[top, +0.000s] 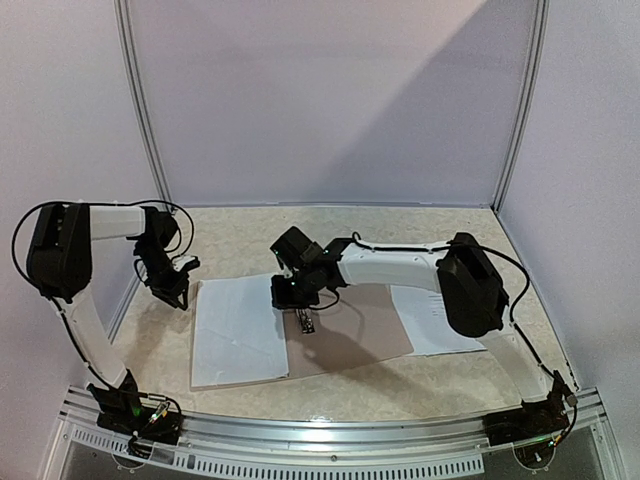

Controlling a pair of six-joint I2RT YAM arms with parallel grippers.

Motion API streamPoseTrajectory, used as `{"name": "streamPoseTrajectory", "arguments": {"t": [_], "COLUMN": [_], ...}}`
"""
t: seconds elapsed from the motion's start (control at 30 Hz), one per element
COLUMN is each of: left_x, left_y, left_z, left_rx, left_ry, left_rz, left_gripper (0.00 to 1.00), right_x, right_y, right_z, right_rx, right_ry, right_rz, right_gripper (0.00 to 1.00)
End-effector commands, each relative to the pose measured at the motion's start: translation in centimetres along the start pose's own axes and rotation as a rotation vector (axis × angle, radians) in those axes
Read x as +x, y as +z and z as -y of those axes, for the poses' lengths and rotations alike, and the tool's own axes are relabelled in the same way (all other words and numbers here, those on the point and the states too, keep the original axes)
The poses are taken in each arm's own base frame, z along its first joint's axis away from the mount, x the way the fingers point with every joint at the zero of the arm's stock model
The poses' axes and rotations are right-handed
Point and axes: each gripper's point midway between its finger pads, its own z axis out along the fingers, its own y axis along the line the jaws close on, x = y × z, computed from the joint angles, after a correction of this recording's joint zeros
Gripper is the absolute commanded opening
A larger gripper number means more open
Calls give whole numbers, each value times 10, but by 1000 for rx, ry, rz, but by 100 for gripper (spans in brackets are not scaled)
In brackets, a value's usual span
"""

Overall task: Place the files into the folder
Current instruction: Insert the folder to form pockets on the folder.

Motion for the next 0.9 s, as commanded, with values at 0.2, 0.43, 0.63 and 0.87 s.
{"name": "streamPoseTrajectory", "arguments": {"t": [0.2,0.43,0.63,0.87], "left_x": [-2,-14,-20,-19], "left_y": [37,54,62,62], "left_z": [-24,-27,-29,-27], "left_rx": [-59,-49,-45,-48], "left_ry": [-36,-39,-34,2], "left_rz": [-74,-95,-101,-103], "left_gripper": [29,24,19,19], "right_x": [10,12,12,10], "right_y": [37,45,47,46], "right_z": [22,13,7,-9], "right_rx": [36,-29,-59,-137], "right_ry": [11,39,47,15], "right_rz": [-29,-39,-42,-38], "right_gripper": [21,12,9,9]}}
